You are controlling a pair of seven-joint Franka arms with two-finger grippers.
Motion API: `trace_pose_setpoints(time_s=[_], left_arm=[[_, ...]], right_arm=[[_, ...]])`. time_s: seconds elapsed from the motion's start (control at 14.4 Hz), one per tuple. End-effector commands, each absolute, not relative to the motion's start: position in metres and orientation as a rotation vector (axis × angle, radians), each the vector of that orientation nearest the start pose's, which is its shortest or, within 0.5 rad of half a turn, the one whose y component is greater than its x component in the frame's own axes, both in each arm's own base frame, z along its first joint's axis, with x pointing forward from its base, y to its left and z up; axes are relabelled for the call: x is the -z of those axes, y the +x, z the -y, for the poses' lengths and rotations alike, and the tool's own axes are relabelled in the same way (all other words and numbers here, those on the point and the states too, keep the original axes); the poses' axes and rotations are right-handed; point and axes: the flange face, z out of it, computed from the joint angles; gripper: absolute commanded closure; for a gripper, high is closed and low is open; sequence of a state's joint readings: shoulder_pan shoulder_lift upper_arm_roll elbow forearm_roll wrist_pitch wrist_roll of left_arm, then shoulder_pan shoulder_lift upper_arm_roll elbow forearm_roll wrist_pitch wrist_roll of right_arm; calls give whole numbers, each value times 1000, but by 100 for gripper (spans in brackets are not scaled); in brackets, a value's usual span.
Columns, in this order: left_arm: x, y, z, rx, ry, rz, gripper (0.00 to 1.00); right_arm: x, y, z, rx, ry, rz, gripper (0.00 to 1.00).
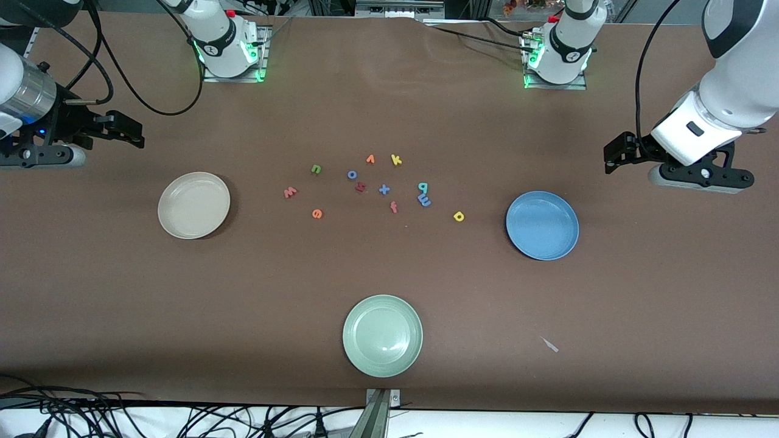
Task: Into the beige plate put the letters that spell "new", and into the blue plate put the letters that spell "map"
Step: 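Move the left gripper over the blue plate toward the letters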
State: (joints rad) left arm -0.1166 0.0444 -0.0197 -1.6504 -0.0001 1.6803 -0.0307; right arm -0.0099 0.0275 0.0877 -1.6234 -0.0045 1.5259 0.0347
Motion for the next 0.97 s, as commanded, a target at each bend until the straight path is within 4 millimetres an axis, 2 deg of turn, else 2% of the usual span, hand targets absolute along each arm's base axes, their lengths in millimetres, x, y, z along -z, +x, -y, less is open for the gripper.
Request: trace_pose_setpoints(time_s=[0.0,0.55,0.76,0.9], left_arm=[[-581,571,75,-9,-3132,-181,0],[-580,571,73,-14,-3132,-176,0],[-569,575,82,-40,-3130,-188,0],[-569,575,83,-40,-3130,-188,0]], right_arm=[[-587,554,-41,-188,-3143,56,0],[-586,554,-41,-190,-3143,56,0],[-586,554,-41,-193,-3143,56,0],[-586,554,-41,-193,-3143,56,0]])
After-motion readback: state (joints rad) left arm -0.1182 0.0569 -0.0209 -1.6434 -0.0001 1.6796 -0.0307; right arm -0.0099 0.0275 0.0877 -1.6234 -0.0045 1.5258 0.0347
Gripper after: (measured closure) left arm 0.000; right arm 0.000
